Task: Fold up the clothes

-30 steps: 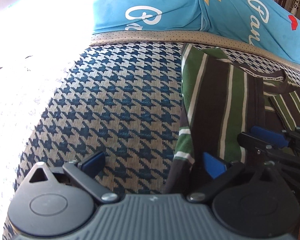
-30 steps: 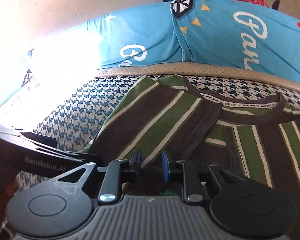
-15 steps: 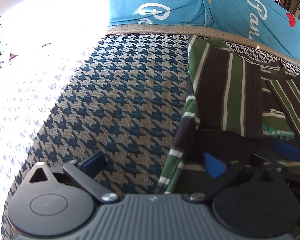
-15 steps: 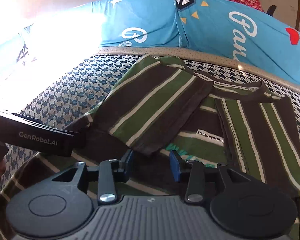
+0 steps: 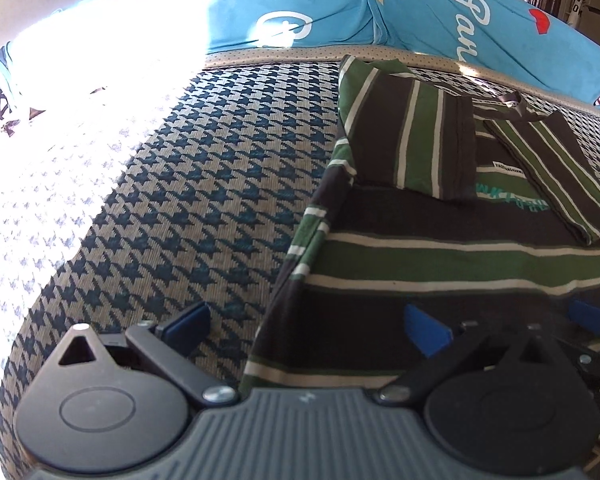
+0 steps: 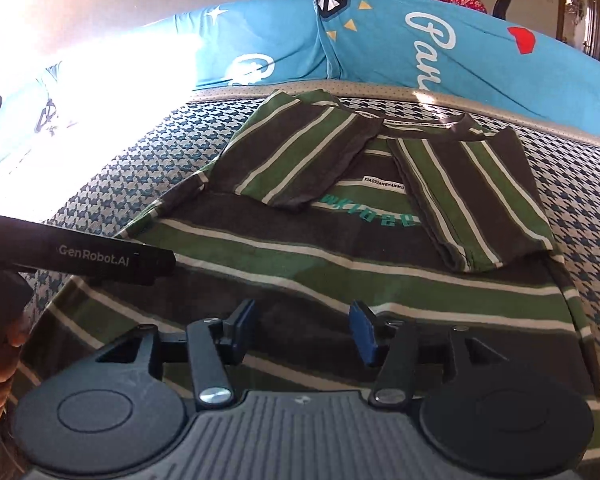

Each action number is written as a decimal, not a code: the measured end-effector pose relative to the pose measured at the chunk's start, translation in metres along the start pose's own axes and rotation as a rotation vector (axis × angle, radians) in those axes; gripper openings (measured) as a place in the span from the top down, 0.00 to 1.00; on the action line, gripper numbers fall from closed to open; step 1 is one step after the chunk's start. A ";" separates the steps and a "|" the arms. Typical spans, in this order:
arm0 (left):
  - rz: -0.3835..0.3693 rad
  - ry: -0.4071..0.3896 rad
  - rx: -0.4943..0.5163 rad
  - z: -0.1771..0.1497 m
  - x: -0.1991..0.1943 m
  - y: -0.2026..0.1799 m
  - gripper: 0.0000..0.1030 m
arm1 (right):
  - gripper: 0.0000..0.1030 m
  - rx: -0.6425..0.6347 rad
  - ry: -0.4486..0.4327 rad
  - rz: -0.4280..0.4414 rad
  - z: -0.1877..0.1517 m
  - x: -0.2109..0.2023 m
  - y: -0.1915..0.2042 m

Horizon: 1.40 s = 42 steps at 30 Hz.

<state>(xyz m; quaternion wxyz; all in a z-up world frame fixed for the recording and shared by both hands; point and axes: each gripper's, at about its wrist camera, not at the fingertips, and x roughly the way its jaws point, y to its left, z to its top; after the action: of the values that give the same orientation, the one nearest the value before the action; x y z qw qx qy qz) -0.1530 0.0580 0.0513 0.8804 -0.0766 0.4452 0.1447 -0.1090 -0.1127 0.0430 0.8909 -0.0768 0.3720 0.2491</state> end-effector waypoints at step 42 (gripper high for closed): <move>0.028 -0.004 0.002 -0.084 -0.054 -0.027 0.00 | 0.21 0.042 -0.004 -0.121 -0.099 -0.077 0.013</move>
<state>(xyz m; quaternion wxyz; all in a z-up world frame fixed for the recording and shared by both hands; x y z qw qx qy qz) -0.2389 0.0003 0.0447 0.8792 -0.0693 0.4446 0.1568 -0.2236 -0.1631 0.0271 0.9065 -0.0798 0.3699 0.1871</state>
